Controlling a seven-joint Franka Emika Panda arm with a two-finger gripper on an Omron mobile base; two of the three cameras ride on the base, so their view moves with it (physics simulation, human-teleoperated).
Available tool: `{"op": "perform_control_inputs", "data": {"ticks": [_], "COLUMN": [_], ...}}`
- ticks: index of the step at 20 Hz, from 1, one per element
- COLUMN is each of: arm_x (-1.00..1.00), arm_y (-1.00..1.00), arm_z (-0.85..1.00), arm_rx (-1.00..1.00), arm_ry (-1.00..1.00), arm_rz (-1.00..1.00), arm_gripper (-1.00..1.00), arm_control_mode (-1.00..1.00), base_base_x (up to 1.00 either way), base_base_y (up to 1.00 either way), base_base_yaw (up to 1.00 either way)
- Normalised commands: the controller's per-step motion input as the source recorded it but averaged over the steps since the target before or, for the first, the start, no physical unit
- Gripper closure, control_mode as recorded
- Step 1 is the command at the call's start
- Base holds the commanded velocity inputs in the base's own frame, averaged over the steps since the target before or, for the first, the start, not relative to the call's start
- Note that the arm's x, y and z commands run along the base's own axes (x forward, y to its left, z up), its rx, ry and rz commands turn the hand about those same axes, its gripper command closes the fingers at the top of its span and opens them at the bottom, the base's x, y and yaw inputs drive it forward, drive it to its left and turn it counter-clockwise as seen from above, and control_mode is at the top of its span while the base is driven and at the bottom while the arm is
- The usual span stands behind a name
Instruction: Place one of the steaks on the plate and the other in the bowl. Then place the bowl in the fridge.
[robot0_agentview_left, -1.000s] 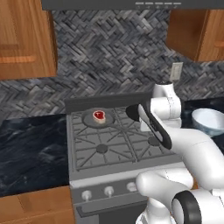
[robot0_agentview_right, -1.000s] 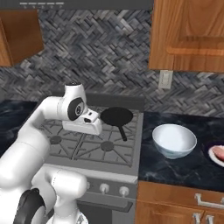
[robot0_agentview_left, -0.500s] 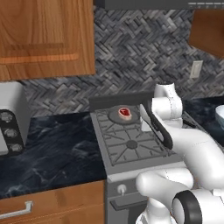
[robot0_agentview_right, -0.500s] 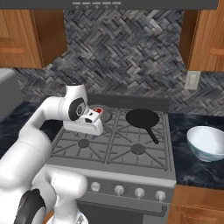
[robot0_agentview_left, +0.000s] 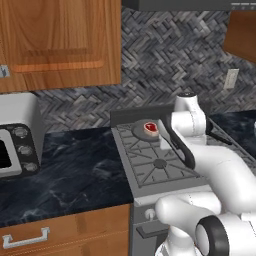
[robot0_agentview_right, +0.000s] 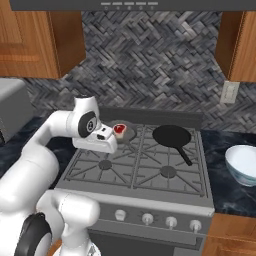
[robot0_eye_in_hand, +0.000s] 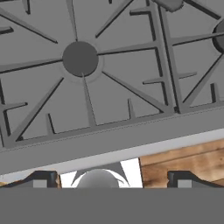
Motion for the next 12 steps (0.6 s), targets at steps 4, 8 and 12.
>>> {"op": "perform_control_inputs", "data": {"ticks": [4, 8, 12], "arm_x": [0.4, 0.77, 1.0], "arm_y": [-0.02, -0.07, 0.0], "arm_z": [0.03, 0.24, 0.25], "arm_rx": [-0.01, 0.0, 0.0], "arm_ry": [0.0, 0.09, 0.08], "arm_rz": [0.05, 0.0, 0.01], "arm_gripper": [-1.0, -1.0, -1.0], "arm_control_mode": [-1.0, -1.0, -1.0], "base_base_x": [0.0, 0.0, 0.0], "base_base_y": [0.0, 0.0, 0.0], "base_base_yaw": [0.0, 0.0, 0.0]}}
